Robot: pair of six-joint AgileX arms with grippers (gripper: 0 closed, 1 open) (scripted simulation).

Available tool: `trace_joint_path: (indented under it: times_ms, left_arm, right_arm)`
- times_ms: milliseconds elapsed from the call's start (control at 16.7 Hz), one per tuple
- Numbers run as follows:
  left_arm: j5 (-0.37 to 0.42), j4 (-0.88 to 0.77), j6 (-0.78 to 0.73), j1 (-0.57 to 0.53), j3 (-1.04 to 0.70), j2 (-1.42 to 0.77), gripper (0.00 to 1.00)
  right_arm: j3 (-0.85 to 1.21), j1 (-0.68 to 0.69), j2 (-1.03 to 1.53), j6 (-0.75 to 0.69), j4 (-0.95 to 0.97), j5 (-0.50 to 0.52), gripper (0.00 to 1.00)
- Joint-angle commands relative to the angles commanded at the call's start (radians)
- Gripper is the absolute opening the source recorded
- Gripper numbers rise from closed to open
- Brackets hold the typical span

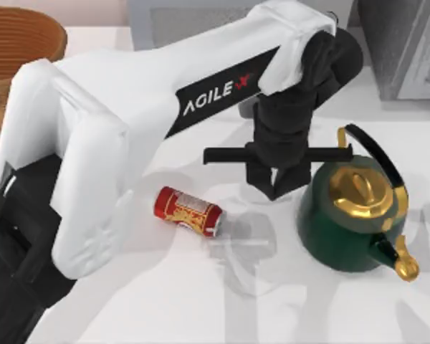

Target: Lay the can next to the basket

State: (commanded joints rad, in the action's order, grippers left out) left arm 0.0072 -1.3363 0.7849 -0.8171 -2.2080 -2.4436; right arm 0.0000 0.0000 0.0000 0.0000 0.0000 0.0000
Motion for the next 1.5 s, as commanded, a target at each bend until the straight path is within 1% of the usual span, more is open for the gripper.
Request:
trace_joint_path:
  times_ms: [600, 660, 1200, 1500]
  left_arm:
    - [0.0, 0.0, 0.0, 0.0, 0.0, 0.0, 0.98]
    - [0.0, 0.0, 0.0, 0.0, 0.0, 0.0, 1.0]
    - [0.0, -0.003, 0.0, 0.002, -0.003, -0.001, 1.0]
    - [0.0, -0.11, 0.003, 0.002, -0.117, -0.022, 1.0]
  right_arm:
    - [0.0, 0.0, 0.0, 0.0, 0.0, 0.0, 1.0]
    - [0.0, 0.0, 0.0, 0.0, 0.0, 0.0, 1.0]
    - [0.0, 0.0, 0.0, 0.0, 0.0, 0.0, 1.0]
    - [0.0, 0.0, 0.0, 0.0, 0.0, 0.0, 1.0]
